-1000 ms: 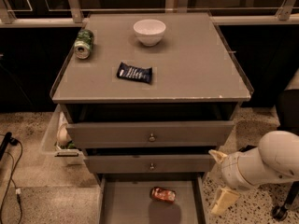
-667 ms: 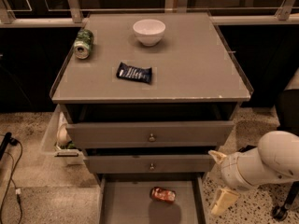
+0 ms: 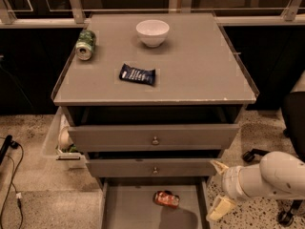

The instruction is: Pick coke can from bottom drawer and place on counter

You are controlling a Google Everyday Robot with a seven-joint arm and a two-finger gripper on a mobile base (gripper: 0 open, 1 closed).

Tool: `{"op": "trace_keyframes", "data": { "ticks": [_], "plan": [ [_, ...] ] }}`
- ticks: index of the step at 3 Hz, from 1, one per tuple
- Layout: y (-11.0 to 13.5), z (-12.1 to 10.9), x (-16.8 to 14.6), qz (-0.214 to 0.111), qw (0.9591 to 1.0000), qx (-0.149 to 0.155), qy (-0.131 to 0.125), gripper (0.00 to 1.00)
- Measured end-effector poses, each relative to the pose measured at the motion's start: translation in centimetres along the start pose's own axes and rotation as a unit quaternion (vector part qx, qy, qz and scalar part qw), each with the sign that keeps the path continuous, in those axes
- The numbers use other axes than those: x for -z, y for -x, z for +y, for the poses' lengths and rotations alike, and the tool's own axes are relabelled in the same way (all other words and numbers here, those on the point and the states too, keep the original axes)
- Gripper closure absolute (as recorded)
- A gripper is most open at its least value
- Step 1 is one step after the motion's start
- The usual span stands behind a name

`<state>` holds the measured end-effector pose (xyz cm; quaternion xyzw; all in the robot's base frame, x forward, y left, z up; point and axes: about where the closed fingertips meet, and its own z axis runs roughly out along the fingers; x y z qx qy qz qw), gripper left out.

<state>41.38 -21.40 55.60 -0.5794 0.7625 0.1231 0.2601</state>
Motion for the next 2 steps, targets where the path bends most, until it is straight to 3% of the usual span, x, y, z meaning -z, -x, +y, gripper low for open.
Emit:
{"op": "trace_keyframes", "data": {
  "ticks": [1,2],
  "plan": [
    [-3.12,-0.27,-5.82,-0.032,0.9994,-0.006,-0.006,0.00],
    [-3.09,-0.30,-5.78,-0.032,0.9995,-0.005,-0.007,0.00]
  ]
}}
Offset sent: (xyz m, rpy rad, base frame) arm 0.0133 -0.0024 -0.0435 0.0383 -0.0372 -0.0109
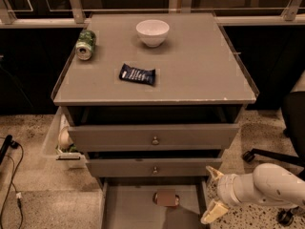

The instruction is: Pick coke can from bottom drawer and place on counter

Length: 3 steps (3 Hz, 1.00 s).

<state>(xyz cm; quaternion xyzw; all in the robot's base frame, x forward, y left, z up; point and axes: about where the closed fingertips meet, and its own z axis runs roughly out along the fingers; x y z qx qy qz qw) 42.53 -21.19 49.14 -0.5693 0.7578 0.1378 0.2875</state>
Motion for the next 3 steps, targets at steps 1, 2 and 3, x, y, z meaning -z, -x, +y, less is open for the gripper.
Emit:
{"op": "trace_keyframes", "data": {
  "ticks": [1,2,3],
  "plan": [
    [-1.0,0.7,-2.5,0.000,0.9999,0.001,0.017,0.00],
    [-3.0,2.8,-8.0,0.018,0.9988,0.025,0.037,0.00],
    [-5.0,2.6,-13.1,0.024,0.9977,0.060,0.018,0.00]
  ]
}}
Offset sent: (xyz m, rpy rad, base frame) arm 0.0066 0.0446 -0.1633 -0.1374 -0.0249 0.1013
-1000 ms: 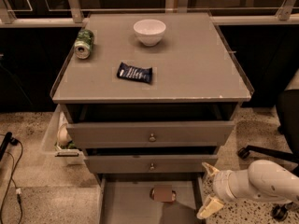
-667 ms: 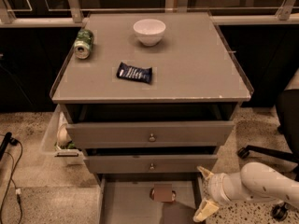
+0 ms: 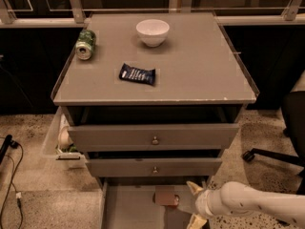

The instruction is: Pick coke can from bottom drawer and place on counter

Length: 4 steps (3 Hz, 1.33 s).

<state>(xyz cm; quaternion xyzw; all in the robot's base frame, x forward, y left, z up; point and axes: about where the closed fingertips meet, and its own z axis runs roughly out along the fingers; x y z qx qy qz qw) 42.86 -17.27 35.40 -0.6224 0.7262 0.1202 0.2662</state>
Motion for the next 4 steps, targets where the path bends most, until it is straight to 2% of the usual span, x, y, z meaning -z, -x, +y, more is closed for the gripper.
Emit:
{"op": "trace_keyframes", "data": {
  "ticks": [1,2,4],
  "plan": [
    [-2.7,0.5,-5.2,0.000,1.0000,0.008,0.002,0.00],
    [-2.7,0.5,-5.3,0.000,1.0000,0.008,0.002,0.00],
    [-4.7,0.8,-10.1,0.005,0.9998,-0.016,0.008,0.00]
  ]
}}
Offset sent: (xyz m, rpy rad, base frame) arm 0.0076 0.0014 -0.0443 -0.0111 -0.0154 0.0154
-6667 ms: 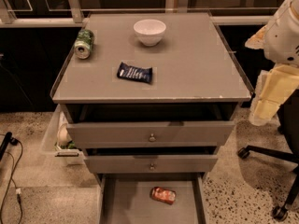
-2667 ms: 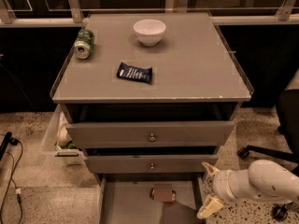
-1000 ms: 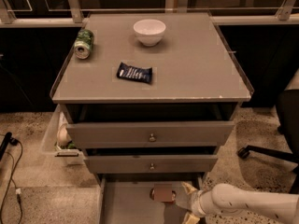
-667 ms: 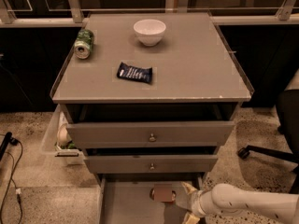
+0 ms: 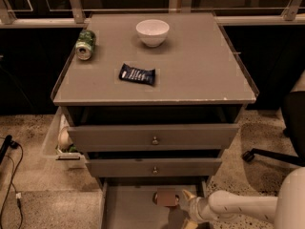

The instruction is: Pick coke can from bottom drawer and place on counter

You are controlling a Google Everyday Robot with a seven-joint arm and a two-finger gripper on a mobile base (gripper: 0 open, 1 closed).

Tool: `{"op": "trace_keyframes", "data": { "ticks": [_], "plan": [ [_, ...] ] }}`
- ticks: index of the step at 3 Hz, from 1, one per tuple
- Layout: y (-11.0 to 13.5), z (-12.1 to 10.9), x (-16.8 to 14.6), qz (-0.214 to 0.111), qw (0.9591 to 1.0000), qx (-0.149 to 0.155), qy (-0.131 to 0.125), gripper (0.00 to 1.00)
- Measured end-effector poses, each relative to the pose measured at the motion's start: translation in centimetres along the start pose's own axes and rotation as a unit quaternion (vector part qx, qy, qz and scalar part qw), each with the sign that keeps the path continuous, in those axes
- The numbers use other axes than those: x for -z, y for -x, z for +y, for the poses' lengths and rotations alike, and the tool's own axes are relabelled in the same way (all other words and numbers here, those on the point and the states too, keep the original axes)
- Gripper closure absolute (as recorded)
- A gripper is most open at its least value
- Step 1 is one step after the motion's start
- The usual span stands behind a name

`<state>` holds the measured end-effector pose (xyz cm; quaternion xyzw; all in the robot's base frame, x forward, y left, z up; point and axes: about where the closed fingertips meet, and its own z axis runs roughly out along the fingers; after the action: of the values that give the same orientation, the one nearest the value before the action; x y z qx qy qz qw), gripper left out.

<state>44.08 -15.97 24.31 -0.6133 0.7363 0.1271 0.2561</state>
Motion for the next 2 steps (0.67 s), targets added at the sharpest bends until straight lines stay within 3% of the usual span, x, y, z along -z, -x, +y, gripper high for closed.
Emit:
{"op": "trace_keyframes", "data": {
  "ticks": [2],
  "plan": [
    [-1.5,-3.0,-5.4,-0.049,0.9978,-0.042,-0.018,0.00]
  ]
}}
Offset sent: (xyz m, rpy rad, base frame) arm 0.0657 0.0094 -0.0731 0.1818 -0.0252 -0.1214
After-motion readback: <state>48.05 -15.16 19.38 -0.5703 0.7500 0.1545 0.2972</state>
